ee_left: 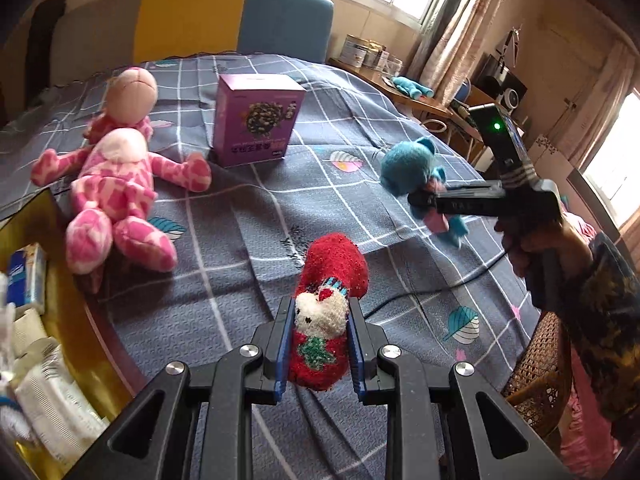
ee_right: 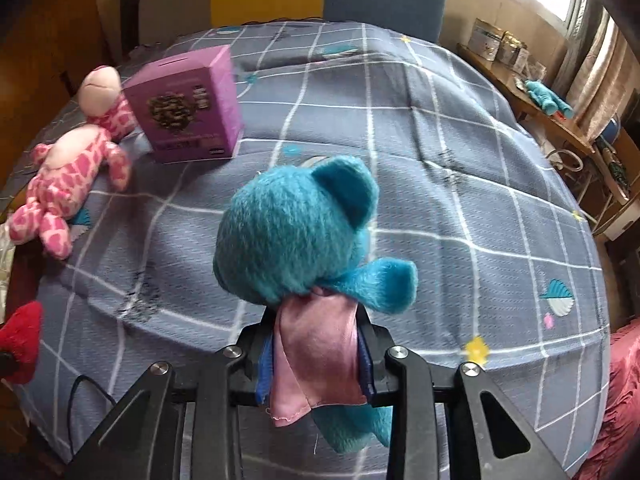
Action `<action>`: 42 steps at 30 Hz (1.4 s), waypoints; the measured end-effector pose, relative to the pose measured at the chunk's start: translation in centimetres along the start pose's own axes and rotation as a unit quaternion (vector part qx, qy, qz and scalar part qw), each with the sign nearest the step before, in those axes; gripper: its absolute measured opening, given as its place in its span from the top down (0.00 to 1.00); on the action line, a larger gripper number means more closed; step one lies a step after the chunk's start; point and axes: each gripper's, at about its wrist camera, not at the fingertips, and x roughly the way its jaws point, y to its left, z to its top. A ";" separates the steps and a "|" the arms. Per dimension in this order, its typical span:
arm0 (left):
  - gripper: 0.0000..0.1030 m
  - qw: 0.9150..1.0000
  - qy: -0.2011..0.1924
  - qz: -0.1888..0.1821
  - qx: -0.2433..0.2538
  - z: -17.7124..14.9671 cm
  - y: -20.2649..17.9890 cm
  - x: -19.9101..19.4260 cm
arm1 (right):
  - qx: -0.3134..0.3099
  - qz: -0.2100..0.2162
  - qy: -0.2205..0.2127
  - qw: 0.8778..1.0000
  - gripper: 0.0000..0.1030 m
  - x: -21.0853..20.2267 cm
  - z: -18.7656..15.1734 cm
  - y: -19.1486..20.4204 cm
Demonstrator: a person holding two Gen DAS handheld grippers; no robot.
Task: Organize soft objects
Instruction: 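Lift the red sock with the left tool while the right tool grasps the teal bear, then lower the red sock into the gold tray and open the left tool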
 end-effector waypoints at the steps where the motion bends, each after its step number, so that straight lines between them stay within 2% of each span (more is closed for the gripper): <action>1: 0.76 1.000 -0.004 0.005 -0.001 -0.2 0.1 -0.4 | -0.004 0.015 0.005 1.000 0.68 0.0 -0.4 1.3; 5: 0.76 1.000 -0.019 0.022 -0.008 -0.7 0.8 -2.1 | -0.013 0.069 0.023 0.997 0.68 0.6 -2.0 6.5; 10: 0.76 0.998 -0.040 0.049 -0.017 -1.6 1.7 -4.3 | -0.012 0.078 0.048 0.996 0.68 2.5 -4.0 10.2; 19: 0.76 0.992 -0.065 0.104 -0.037 -3.2 4.3 -7.0 | 0.006 0.075 0.042 0.996 0.67 4.1 -4.5 9.8; 26: 0.76 0.988 -0.073 0.122 -0.060 -4.5 6.1 -8.4 | 0.018 0.092 0.040 0.995 0.64 4.2 -4.7 9.2; 33: 0.76 0.984 -0.083 0.123 -0.095 -5.4 8.5 -10.0 | 0.003 0.075 0.027 0.997 0.63 3.9 -5.2 9.8; 36: 0.76 0.979 -0.091 0.117 -0.139 -6.0 11.2 -11.4 | 0.001 0.074 0.025 0.997 0.63 3.9 -5.2 9.8; 38: 0.76 0.972 -0.101 0.125 -0.174 -6.5 13.5 -12.7 | 0.001 0.072 0.024 0.997 0.63 3.8 -5.2 9.9; 42: 0.76 0.949 -0.112 0.139 -0.258 -8.0 19.0 -14.9 | -0.002 0.069 0.021 0.997 0.63 3.8 -5.3 9.9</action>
